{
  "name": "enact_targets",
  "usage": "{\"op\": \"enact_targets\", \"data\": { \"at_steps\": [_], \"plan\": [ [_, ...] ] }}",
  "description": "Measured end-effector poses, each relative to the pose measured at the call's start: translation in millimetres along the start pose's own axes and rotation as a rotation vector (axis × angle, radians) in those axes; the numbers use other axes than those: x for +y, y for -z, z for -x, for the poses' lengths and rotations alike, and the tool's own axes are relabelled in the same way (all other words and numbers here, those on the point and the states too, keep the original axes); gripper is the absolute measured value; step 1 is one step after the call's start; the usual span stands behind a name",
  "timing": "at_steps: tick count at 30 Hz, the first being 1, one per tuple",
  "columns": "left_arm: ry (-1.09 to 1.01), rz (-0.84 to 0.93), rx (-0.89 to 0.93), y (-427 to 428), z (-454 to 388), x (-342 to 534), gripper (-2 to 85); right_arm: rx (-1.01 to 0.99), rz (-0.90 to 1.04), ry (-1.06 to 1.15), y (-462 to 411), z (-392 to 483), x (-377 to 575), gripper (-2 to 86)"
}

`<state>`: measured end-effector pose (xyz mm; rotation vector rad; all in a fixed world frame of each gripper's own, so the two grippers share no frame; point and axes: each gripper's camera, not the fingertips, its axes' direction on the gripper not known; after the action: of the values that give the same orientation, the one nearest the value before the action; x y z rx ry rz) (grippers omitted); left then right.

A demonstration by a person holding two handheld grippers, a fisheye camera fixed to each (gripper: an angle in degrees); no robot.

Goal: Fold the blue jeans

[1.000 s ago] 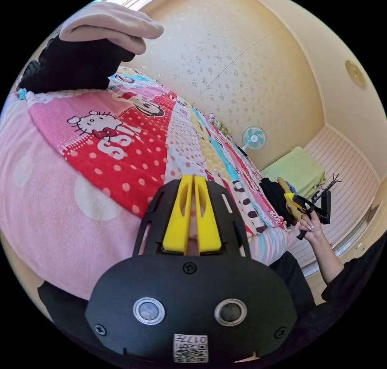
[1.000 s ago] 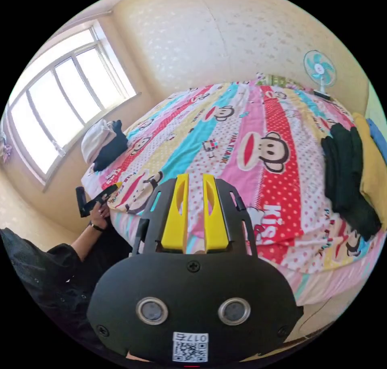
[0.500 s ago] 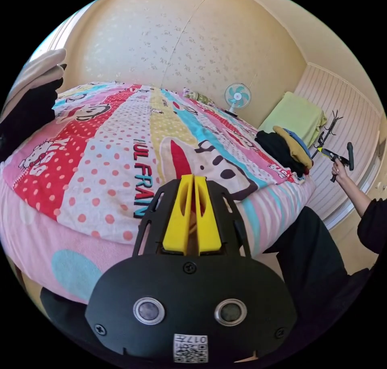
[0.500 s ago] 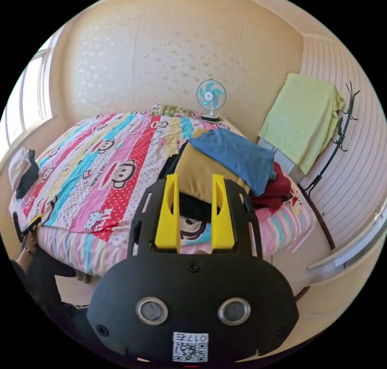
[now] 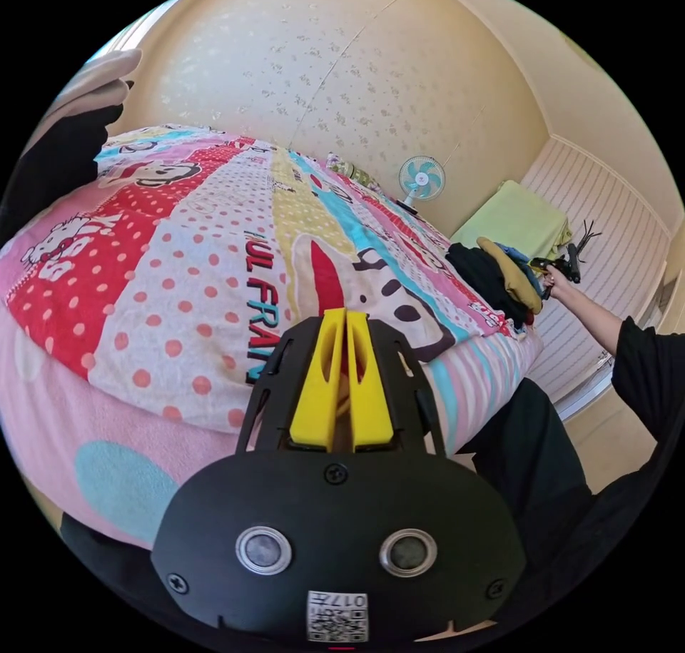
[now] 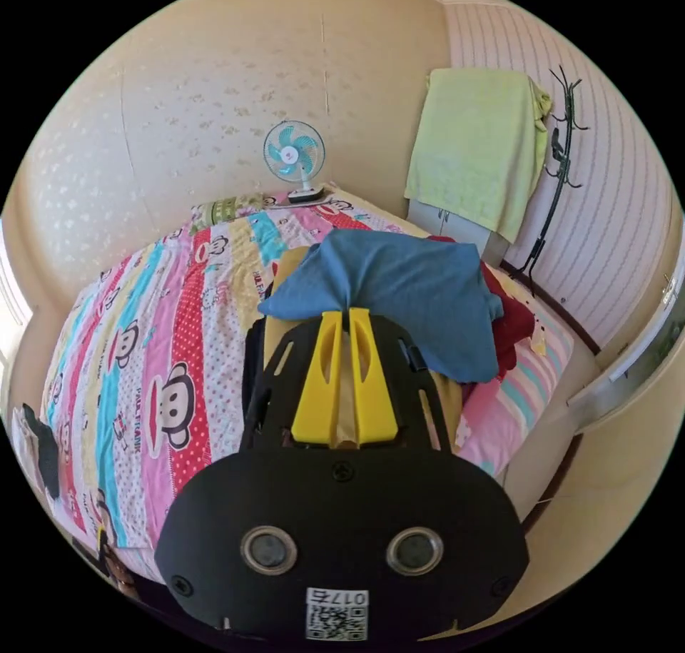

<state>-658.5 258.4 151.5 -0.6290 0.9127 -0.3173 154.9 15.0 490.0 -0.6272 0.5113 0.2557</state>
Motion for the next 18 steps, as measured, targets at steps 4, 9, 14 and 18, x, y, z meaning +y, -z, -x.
{"op": "enact_targets", "data": {
  "at_steps": [4,9,14,18],
  "plan": [
    [-0.012,-0.007,-0.01,-4.5,-1.5,2.1,-0.6,-0.293,-0.054,0.254,60.1,55.2,35.4,1.4],
    [-0.014,-0.021,-0.005,-7.1,-0.2,3.9,-0.6,-0.703,0.056,0.754,109.3,117.0,153.9,1.8],
    [-0.016,-0.034,0.012,-9.2,3.7,4.6,-0.6,-0.502,0.016,0.534,92.9,99.0,172.0,8.1],
    [-0.019,-0.037,0.014,-10.9,6.3,3.8,-0.7,-0.518,0.369,0.46,11.6,116.3,169.5,13.3]
  ]
}}
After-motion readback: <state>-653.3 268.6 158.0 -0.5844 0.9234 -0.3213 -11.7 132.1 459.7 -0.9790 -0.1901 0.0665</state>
